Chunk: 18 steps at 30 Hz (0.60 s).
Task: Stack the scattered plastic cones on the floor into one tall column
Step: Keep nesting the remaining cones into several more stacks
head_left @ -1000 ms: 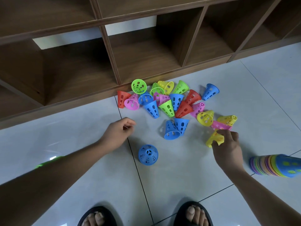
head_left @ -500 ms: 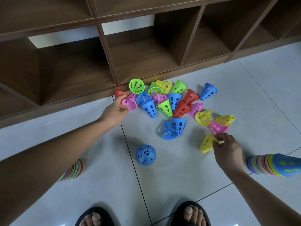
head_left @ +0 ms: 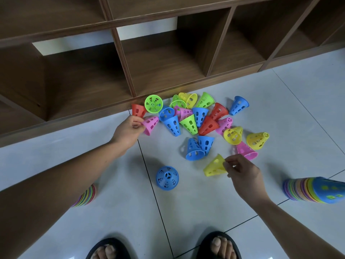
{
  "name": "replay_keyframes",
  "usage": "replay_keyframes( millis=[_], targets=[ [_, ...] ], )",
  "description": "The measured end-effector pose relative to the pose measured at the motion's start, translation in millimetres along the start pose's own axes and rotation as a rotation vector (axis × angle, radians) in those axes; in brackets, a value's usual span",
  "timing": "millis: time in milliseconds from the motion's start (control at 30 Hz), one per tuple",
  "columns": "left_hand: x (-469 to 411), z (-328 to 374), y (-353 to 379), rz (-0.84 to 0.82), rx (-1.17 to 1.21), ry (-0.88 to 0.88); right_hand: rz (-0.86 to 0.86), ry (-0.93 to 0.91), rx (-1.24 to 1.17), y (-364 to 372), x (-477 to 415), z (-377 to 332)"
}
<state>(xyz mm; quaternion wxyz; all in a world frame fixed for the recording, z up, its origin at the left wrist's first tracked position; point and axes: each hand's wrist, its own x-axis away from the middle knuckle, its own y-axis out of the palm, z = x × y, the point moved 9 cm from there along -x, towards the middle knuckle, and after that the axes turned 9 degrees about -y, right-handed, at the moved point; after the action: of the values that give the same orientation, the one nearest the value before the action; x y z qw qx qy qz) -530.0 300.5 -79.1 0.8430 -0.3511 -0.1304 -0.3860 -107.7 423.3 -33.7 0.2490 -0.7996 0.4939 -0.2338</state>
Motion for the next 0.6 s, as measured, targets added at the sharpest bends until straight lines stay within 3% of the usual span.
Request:
replay_keyframes(
  millis=[167, 367, 600],
  targets=[
    [11, -15, -16, 0.071, 0.155, -0.046, -0.105, 0.028, -0.297, 19, 5, -24],
    [50, -20, -12, 0.006, 0.328, -0.129, -0.338, 0.191, -0.807, 63, 27, -60],
    [83, -26, 2, -0.143, 0.457, -0.162, -0.443, 0.149, -0.713, 98, 38, -76]
  ],
)
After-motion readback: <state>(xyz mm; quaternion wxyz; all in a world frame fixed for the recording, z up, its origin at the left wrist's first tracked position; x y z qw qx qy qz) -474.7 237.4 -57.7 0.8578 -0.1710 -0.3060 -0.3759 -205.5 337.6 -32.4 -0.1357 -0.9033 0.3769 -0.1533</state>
